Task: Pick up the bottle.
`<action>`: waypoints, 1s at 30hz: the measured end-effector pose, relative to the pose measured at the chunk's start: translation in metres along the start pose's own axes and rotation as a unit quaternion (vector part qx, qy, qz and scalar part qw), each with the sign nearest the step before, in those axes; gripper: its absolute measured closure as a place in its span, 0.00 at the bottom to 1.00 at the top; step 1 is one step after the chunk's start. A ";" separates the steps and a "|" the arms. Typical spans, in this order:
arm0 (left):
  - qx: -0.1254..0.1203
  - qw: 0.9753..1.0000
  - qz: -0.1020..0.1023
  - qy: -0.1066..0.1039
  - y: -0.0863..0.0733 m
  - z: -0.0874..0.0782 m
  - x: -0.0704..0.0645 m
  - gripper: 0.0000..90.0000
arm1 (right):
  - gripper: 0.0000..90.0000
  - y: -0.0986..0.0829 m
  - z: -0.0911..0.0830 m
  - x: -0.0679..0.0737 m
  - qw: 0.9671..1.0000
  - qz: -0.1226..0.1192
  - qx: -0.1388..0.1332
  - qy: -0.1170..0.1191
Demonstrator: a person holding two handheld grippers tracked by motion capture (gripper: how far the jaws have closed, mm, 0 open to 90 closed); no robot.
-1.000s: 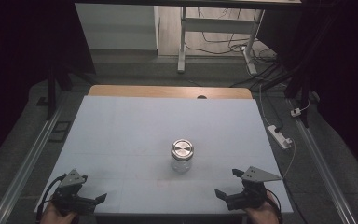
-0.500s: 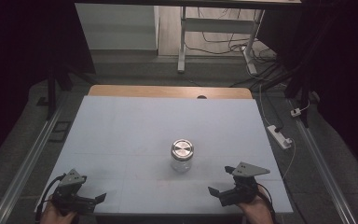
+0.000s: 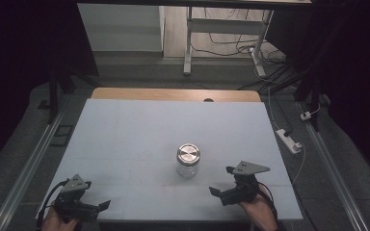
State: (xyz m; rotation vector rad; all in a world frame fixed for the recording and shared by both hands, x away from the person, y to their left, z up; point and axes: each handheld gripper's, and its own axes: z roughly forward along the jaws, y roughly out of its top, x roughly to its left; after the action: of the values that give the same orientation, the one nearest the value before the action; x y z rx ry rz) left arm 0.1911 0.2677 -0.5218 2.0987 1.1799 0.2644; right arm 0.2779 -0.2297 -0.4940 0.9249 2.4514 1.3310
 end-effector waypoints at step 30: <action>-0.018 0.999 -0.006 -0.046 -0.001 -0.001 0.007 0.00 | 0.00 0.034 0.056 0.000 0.999 -0.028 0.029 0.009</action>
State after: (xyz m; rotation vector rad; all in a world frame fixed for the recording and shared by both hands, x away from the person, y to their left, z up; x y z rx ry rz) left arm 0.1944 0.2744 -0.5225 2.0492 1.1263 0.1802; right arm 0.3180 -0.1782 -0.4986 0.8536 2.5221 1.2627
